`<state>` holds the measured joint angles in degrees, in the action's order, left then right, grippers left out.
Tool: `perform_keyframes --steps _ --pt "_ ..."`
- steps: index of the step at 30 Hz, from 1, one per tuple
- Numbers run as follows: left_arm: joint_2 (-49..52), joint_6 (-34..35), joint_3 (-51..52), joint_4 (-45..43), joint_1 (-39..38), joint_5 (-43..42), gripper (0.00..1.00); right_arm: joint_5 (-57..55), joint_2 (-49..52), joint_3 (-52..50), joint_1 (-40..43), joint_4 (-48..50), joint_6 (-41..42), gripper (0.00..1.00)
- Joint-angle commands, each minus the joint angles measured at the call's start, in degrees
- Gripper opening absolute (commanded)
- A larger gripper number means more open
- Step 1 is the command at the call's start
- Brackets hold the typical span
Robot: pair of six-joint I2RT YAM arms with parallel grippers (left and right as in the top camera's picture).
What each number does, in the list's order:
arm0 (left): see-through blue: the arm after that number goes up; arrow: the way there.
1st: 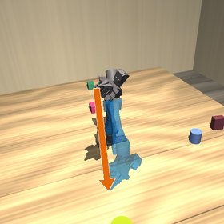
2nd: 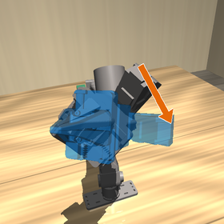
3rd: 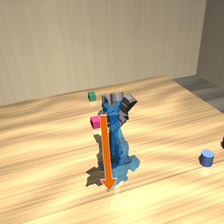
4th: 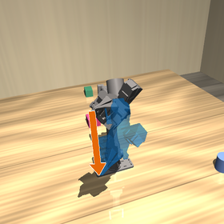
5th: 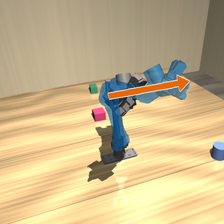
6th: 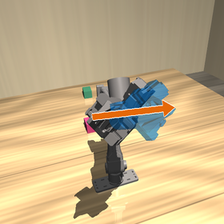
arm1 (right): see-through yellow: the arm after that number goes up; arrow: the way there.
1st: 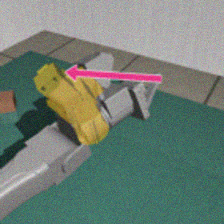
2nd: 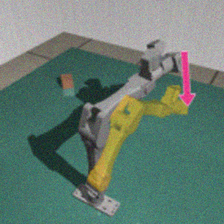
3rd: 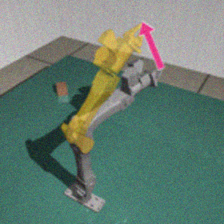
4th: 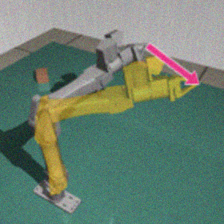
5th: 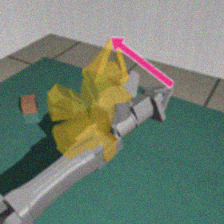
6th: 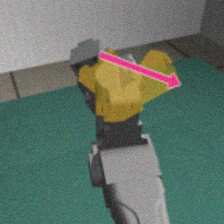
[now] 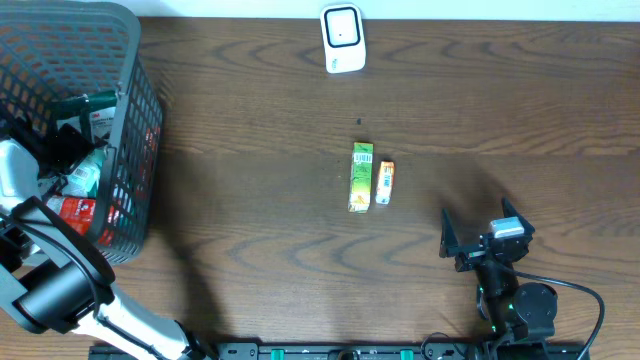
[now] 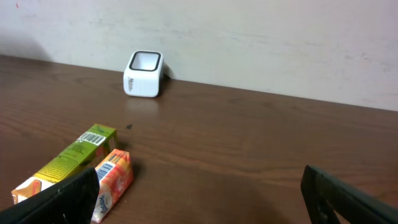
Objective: Scan the item barcode
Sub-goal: 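Move the left gripper back into the basket for another item, then grasp the pale green wet-wipe pack in the basket with the left gripper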
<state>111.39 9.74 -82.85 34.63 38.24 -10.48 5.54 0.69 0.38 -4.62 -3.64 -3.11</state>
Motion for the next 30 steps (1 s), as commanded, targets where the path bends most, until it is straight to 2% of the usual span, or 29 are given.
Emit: perform_keyframes --steps 1,15,16,22,26,27,30 --pt "0.61 -2.21 2.29 -1.9 0.07 -1.51 0.96 -0.31 -0.31 -0.07 0.24 -0.24 0.72 0.99" --pt "1.62 -1.51 7.63 -9.49 0.04 -0.02 0.93 -0.31 -0.31 -0.07 0.24 -0.24 0.72 0.99" --pt "1.77 -1.53 7.63 -9.49 0.04 -0.02 0.9 -0.31 -0.31 -0.07 0.24 -0.24 0.72 0.99" --pt "1.97 1.14 7.61 -10.32 0.04 -0.07 0.62 -0.31 -0.31 -0.07 0.24 -0.24 0.72 0.99" --pt "1.57 1.33 7.56 -10.54 0.04 -0.04 0.61 -0.31 -0.31 -0.07 0.24 -0.24 0.72 0.99" --pt "0.87 1.33 7.5 -10.67 0.07 -0.07 0.57 -0.31 -0.31 -0.07 0.24 -0.24 0.72 0.99" --pt "-0.98 1.51 7.13 -11.34 0.04 -0.04 0.41 -0.31 -0.31 -0.07 0.24 -0.24 0.72 0.99"
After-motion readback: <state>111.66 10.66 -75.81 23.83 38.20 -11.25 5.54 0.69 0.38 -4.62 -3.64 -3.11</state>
